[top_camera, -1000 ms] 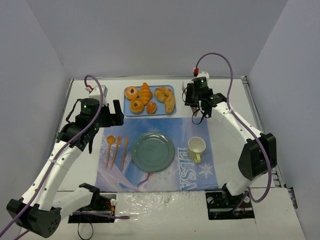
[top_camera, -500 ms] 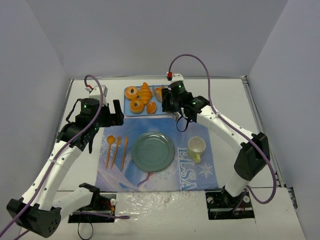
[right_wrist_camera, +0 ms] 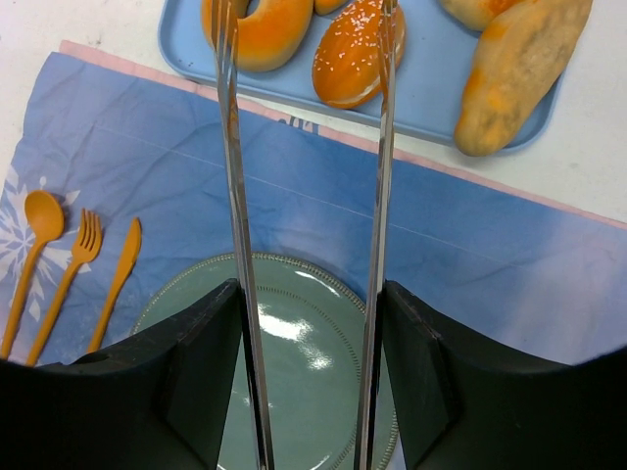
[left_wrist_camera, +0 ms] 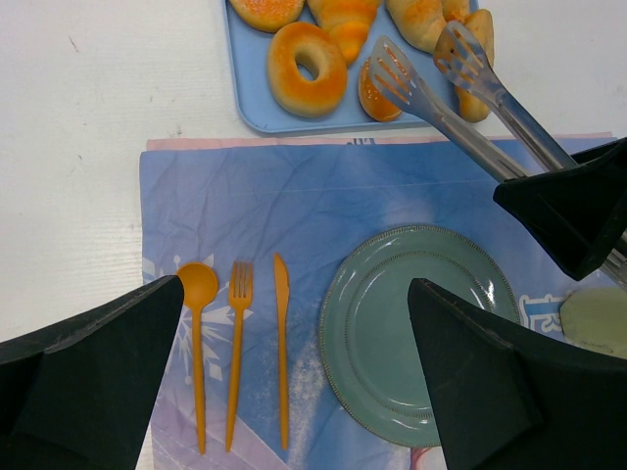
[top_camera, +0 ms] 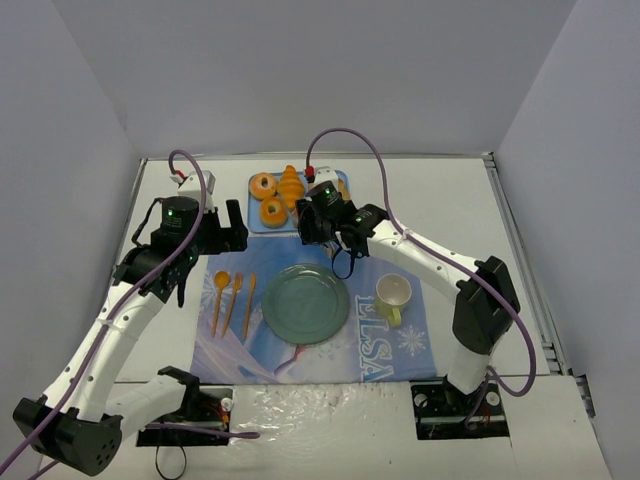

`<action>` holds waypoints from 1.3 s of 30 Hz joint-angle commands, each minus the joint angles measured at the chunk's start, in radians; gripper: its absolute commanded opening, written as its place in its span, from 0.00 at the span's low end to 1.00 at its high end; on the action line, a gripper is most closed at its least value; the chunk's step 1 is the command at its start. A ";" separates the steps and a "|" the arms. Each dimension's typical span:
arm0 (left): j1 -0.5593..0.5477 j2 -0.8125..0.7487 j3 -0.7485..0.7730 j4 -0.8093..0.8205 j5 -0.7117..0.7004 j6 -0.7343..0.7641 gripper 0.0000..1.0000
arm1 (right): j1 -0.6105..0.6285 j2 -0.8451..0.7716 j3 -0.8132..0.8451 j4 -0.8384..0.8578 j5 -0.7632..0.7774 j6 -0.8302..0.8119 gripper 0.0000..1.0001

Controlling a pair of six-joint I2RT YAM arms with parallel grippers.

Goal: Place the bread

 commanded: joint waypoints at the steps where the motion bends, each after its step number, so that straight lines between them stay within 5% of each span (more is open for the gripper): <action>1: 0.004 -0.015 0.020 0.051 0.000 0.005 0.97 | 0.011 -0.003 0.031 0.042 0.080 0.020 0.53; 23: 0.004 -0.018 0.020 0.051 0.000 0.006 0.97 | -0.025 0.187 0.128 0.044 0.093 0.041 0.52; 39: 0.004 -0.018 0.020 0.049 0.000 0.007 0.97 | -0.031 0.172 0.114 0.044 0.071 0.041 0.32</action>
